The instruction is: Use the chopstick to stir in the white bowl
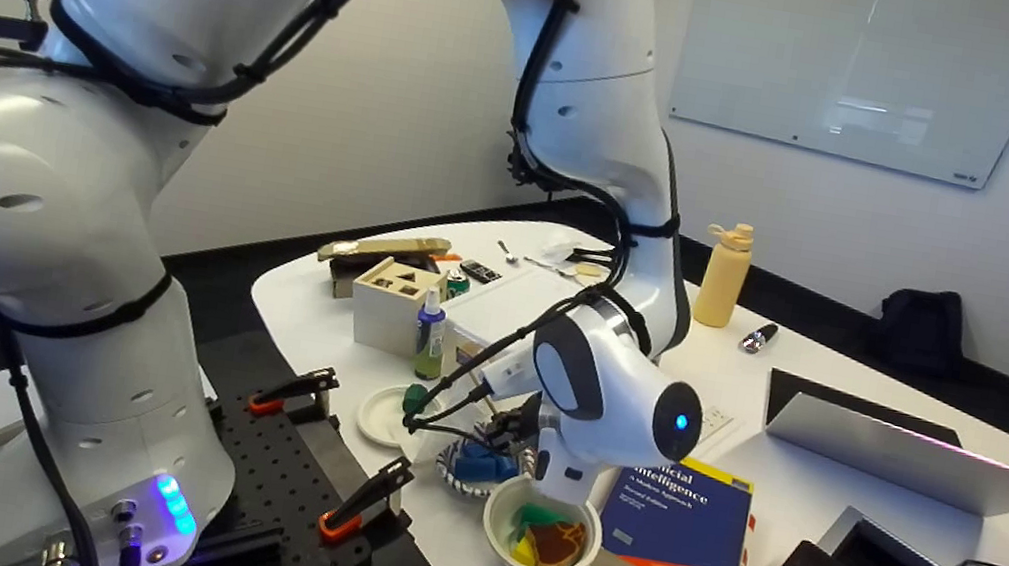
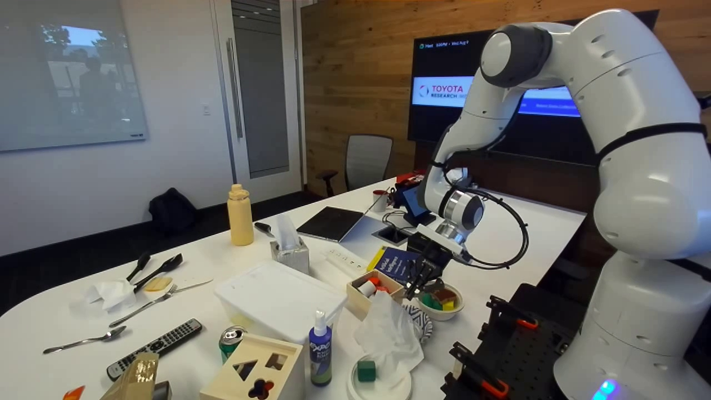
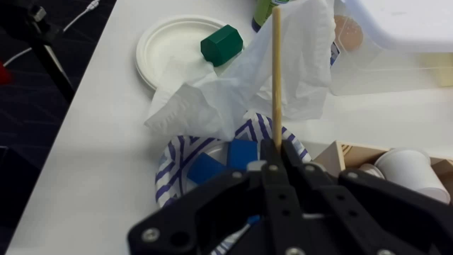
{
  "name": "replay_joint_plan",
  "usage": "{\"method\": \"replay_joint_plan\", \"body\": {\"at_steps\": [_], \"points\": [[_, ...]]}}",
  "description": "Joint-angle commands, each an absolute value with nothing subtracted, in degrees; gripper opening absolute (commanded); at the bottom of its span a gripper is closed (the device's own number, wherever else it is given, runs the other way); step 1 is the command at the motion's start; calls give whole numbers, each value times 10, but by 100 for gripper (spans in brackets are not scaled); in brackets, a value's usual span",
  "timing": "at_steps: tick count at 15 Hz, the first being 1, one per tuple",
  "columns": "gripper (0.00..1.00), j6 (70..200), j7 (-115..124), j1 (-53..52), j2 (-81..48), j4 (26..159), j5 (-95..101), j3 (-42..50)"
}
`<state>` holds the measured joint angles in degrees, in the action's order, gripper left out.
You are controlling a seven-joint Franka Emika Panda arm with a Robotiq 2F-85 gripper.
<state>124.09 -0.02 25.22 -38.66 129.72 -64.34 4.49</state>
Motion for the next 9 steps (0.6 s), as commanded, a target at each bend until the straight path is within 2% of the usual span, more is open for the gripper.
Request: {"method": "replay_joint_plan", "body": {"at_steps": [1,9], "points": [[1,1185,-10,238,-429,1259,-673,73],[1,1096,20,237,-442,1246,-674,126]]}}
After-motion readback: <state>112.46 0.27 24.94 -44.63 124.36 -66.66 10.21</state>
